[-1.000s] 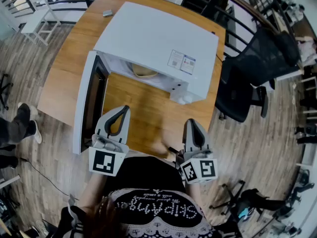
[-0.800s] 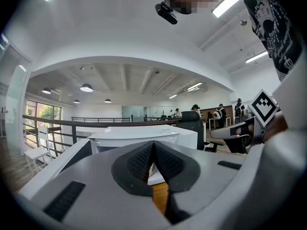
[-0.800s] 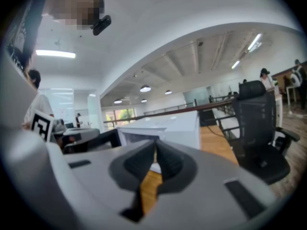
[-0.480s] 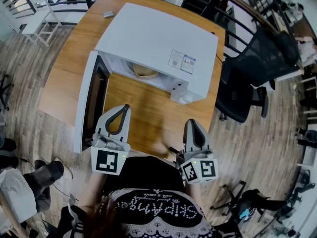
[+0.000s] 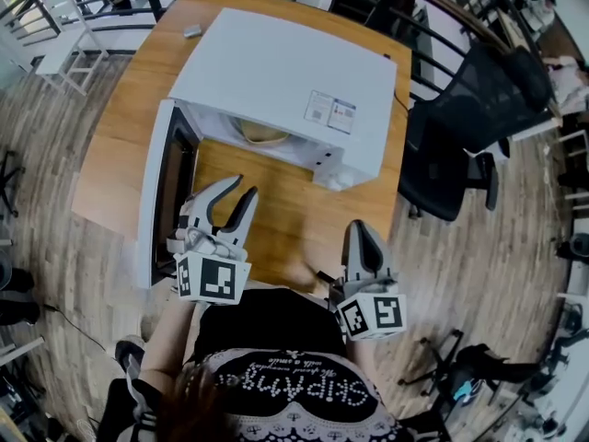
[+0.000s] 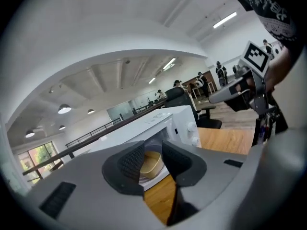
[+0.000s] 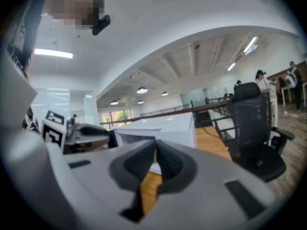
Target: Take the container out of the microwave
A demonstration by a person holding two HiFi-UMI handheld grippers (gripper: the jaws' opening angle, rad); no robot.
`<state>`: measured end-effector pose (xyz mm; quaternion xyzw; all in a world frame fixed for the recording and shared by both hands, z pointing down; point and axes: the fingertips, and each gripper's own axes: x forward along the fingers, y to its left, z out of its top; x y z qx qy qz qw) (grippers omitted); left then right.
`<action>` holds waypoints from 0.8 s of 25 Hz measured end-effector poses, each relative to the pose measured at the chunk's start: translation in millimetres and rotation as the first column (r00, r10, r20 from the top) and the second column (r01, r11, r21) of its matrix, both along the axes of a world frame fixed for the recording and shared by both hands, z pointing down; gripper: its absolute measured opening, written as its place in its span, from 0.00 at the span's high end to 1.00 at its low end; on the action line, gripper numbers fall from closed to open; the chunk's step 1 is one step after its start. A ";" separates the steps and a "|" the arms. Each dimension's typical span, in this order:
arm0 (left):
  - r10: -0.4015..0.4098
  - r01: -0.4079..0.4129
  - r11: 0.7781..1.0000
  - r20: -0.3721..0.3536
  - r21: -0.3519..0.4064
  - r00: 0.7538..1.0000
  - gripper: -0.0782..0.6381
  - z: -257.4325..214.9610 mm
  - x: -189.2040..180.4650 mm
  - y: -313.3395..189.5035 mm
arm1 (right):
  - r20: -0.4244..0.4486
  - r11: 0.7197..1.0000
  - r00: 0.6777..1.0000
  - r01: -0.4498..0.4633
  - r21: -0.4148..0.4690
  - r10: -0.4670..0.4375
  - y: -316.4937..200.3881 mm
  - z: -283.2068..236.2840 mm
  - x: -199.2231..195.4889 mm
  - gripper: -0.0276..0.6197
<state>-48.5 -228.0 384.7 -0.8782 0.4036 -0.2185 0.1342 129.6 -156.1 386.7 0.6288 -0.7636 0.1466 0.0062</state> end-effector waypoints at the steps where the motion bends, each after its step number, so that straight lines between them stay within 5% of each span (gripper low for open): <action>1: 0.014 -0.014 1.000 0.035 0.003 0.999 0.68 4.5 3.1 -4.0 | 0.001 1.000 1.000 -0.004 0.001 0.004 0.3 0.1 1.2 0.90; 8: 0.068 -0.071 0.997 0.212 0.004 0.975 0.65 33.1 19.3 -36.5 | -0.002 0.999 0.999 -0.039 0.009 0.039 3.5 -3.0 12.1 0.90; 20: 0.112 -0.084 0.992 0.333 -0.096 0.936 0.64 89.3 36.5 -75.7 | -0.002 0.995 0.995 -0.102 -0.003 0.102 10.8 -0.2 31.8 0.90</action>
